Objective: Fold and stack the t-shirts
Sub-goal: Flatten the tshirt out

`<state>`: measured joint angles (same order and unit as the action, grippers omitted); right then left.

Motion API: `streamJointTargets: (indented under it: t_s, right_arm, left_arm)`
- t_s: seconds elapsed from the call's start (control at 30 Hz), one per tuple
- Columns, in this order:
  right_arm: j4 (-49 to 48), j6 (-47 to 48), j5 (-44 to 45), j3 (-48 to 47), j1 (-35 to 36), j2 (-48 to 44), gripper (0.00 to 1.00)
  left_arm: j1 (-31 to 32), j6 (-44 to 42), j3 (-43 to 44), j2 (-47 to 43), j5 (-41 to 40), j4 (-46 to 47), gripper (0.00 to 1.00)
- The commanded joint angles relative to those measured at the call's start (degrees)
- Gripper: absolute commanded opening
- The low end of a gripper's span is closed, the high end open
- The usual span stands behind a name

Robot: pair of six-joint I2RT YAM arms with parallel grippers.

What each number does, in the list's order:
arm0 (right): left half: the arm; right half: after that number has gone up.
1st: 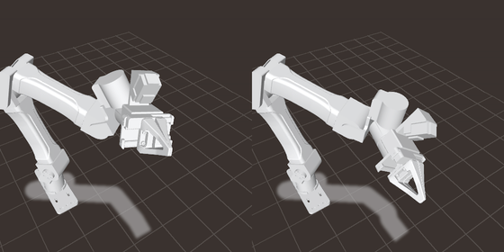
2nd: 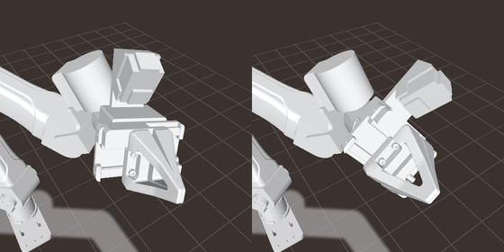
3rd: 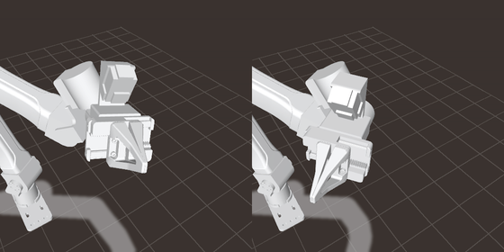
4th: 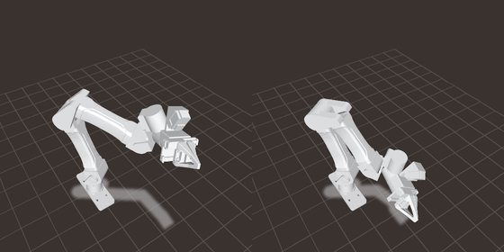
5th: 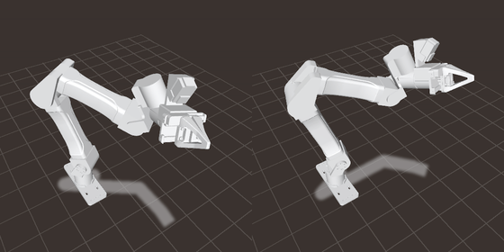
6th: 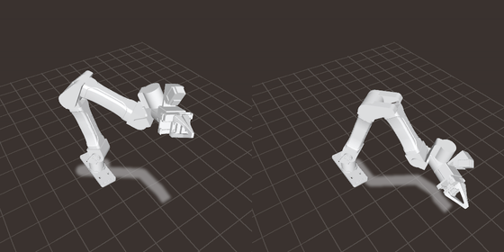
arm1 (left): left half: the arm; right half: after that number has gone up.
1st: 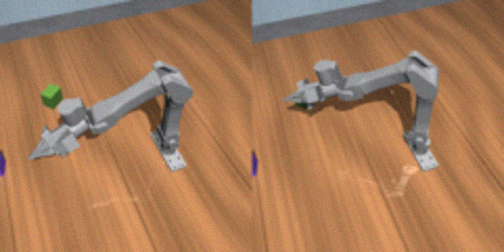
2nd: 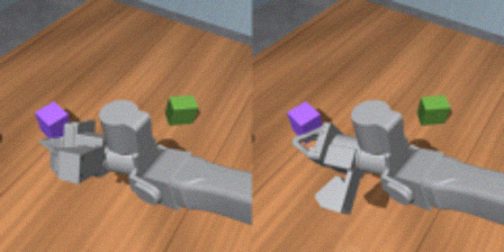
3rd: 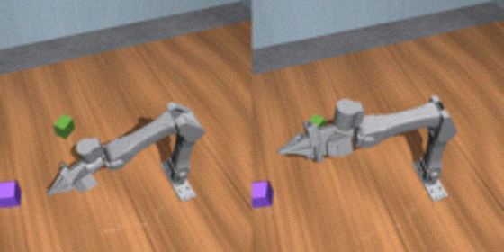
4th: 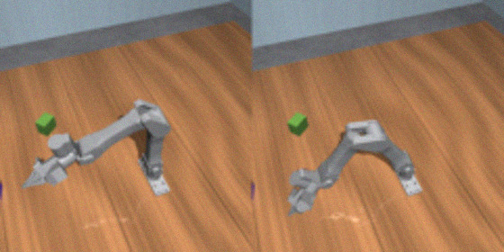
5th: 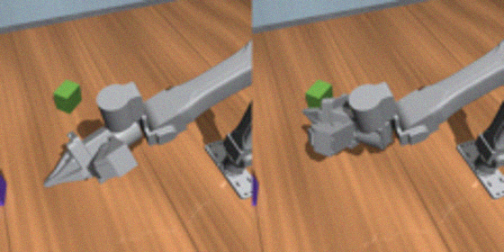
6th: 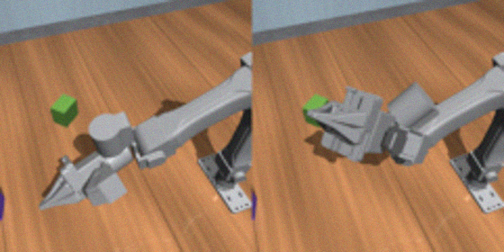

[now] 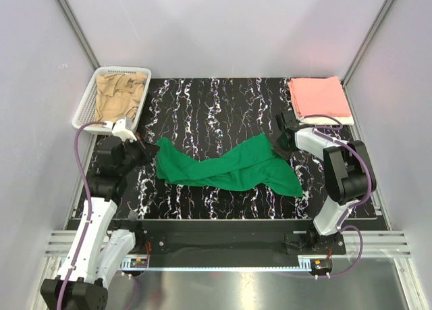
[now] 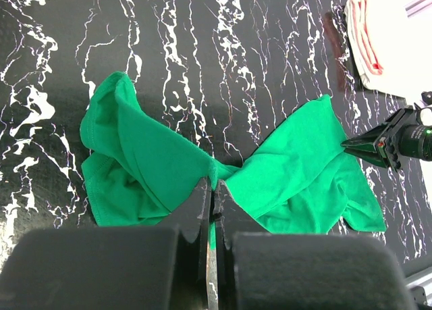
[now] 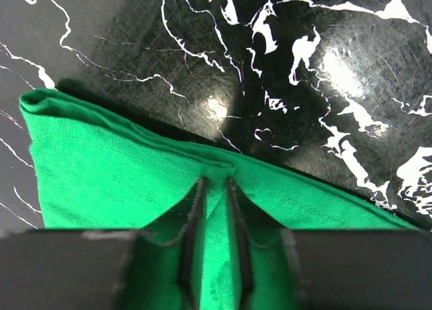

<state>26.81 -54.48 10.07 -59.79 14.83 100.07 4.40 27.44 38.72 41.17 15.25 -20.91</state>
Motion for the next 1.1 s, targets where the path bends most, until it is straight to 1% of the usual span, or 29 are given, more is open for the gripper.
streamJointTargets:
  t_s: [0.0, 0.07, 0.1, 0.17, 0.37, 0.57, 0.77, 0.83, 0.93, 1.0, 1.03, 1.07]
  right_arm:
    - [-1.4, 0.0, 3.0, -1.0, -0.1, 0.3, 0.21]
    - [-1.3, 0.6, 3.4, -1.0, -0.1, 0.0, 0.13]
    - [-1.4, 0.7, 3.6, -0.9, -0.1, -0.1, 0.06]
    - [-1.4, 1.3, 3.6, -0.9, -0.1, -0.5, 0.0]
    - [-1.3, 4.5, 5.3, -1.4, 0.0, -4.4, 0.0]
    - [1.5, 8.1, 7.2, -4.1, -0.1, -8.5, 0.0]
    - [3.0, 9.7, 5.3, -5.9, -0.1, -13.2, 0.0]
    - [5.4, 10.3, 5.3, -7.4, -0.1, -15.2, 0.0]
    - [10.0, 11.6, 6.7, -11.7, -0.1, -20.7, 0.0]
    - [13.9, 12.0, 8.7, -15.5, 0.0, -25.8, 0.0]
    - [14.9, 12.3, 9.2, -17.8, -0.1, -29.6, 0.0]
    - [15.9, 12.4, 10.0, -18.8, -0.1, -31.8, 0.0]
  left_arm:
    - [-0.3, 0.2, 0.0, 0.3, 2.0, 3.1, 0.0]
    - [-0.3, 0.2, 0.0, 0.3, 2.2, 3.2, 0.0]
    - [-0.3, 0.2, -0.1, 0.4, 2.2, 3.3, 0.0]
    - [-0.3, 0.3, -0.2, 0.4, 2.2, 3.3, 0.0]
    - [-0.3, 0.3, -0.3, 0.6, 2.1, 3.3, 0.0]
    - [-0.4, 0.3, -0.4, 0.3, 1.5, 3.5, 0.0]
    - [-0.4, 0.4, 0.0, -0.5, -0.6, 3.6, 0.0]
    - [-0.4, 1.6, 0.4, -0.3, -1.0, 3.4, 0.0]
    - [-0.4, 5.0, 3.2, -0.2, -0.5, 3.1, 0.0]
    - [-0.4, 6.8, 7.8, 0.0, -0.5, 2.3, 0.0]
    - [-0.4, 7.1, 12.0, 0.1, -1.9, 1.6, 0.0]
    - [-0.4, 7.5, 14.3, 0.6, -2.7, 0.7, 0.0]
